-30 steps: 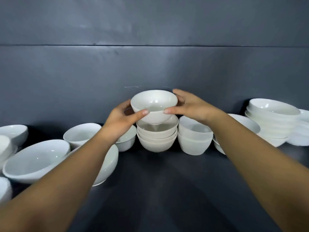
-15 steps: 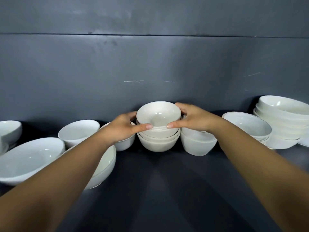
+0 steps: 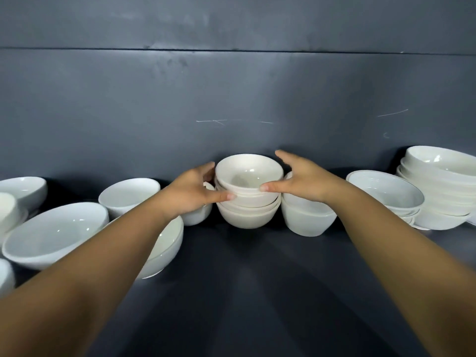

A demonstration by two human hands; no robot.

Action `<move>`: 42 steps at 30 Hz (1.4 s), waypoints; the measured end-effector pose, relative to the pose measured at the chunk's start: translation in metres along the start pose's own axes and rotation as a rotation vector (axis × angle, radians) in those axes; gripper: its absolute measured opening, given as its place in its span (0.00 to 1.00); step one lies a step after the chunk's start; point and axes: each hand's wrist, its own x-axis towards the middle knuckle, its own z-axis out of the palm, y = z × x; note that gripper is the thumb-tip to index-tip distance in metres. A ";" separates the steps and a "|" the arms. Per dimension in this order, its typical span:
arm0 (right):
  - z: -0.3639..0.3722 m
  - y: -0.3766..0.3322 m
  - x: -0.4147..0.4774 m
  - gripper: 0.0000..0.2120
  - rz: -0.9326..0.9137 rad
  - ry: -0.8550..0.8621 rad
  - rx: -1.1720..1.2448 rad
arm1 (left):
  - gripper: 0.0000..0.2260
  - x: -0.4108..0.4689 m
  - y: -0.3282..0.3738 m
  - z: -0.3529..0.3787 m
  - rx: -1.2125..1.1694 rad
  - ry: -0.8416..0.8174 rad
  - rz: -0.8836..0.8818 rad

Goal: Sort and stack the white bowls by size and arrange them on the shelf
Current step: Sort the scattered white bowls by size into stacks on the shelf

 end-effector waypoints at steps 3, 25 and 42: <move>0.007 -0.022 -0.008 0.34 -0.120 0.110 -0.090 | 0.26 -0.032 0.016 -0.015 0.058 0.224 -0.010; 0.288 -0.314 -0.062 0.16 -0.774 -0.203 -0.247 | 0.05 -0.390 -0.134 -0.233 0.376 0.899 -0.271; 0.400 -0.365 -0.023 0.13 -0.504 -0.350 -0.476 | 0.18 -0.391 -0.260 -0.251 0.612 0.703 0.032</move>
